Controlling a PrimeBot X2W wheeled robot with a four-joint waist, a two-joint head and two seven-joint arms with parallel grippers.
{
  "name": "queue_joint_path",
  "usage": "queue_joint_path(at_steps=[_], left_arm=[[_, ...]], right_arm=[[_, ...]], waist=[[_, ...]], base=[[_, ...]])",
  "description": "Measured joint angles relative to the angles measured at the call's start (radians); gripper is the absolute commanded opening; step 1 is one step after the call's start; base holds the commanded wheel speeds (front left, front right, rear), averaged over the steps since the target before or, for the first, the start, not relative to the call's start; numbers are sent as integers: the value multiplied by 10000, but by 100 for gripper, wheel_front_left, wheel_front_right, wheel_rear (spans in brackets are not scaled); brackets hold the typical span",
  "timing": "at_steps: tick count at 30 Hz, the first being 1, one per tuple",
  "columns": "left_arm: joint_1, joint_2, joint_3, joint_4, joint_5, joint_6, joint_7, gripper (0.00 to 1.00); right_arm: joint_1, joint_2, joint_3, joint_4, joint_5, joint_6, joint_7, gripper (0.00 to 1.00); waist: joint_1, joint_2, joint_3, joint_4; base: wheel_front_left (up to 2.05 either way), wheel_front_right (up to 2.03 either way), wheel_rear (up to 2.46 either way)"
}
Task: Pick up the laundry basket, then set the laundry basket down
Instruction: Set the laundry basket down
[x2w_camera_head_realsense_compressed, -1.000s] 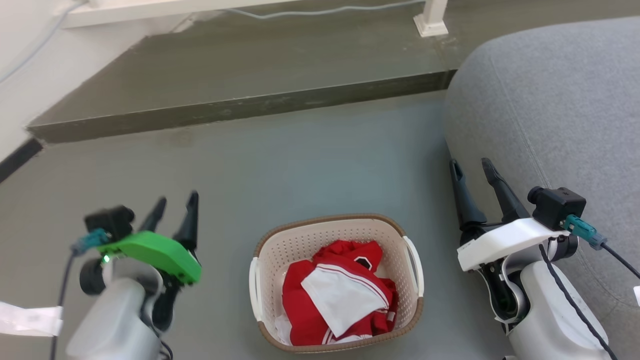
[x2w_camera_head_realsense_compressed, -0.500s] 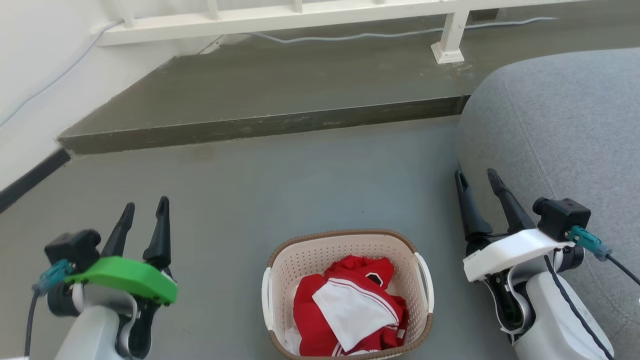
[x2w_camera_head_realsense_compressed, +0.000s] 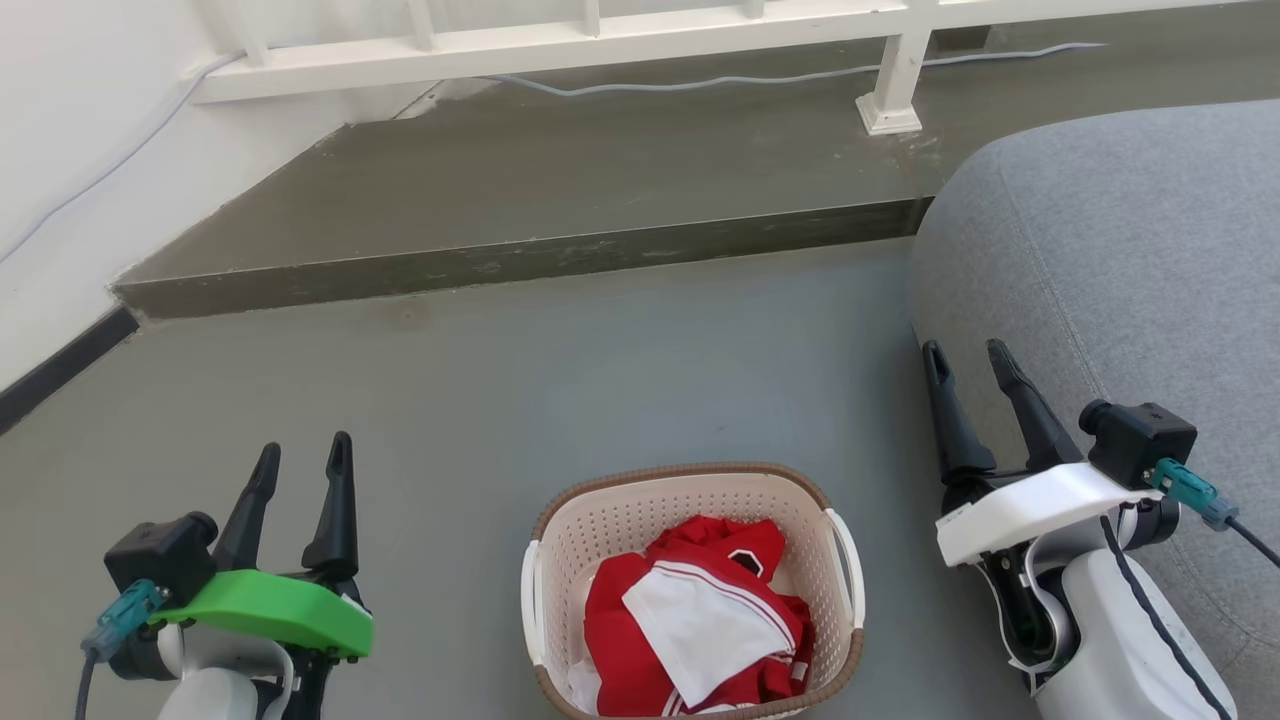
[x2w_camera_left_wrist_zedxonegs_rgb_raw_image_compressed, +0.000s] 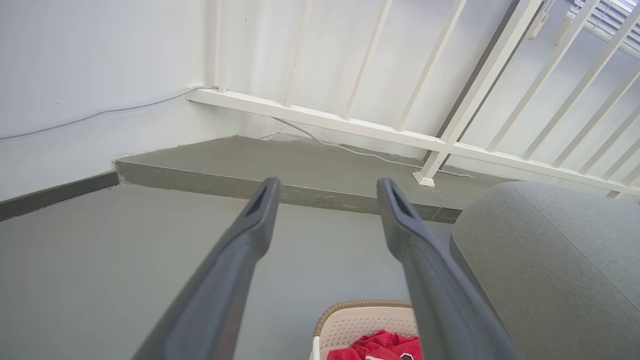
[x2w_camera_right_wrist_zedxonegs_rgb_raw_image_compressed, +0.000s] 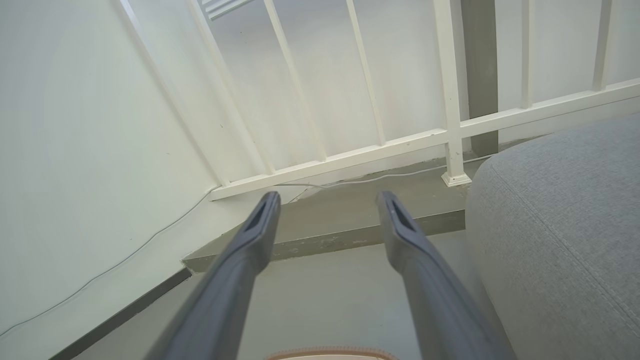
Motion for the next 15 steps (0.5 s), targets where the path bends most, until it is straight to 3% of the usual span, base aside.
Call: queue_joint_path(at_steps=[15], left_arm=[[470,-318,280,-913,650,0,-2,100]], right_arm=[[9,10,-27,-56,-163,84,0,100]], waist=[[0,0,64,27]], base=[[0,0,0]])
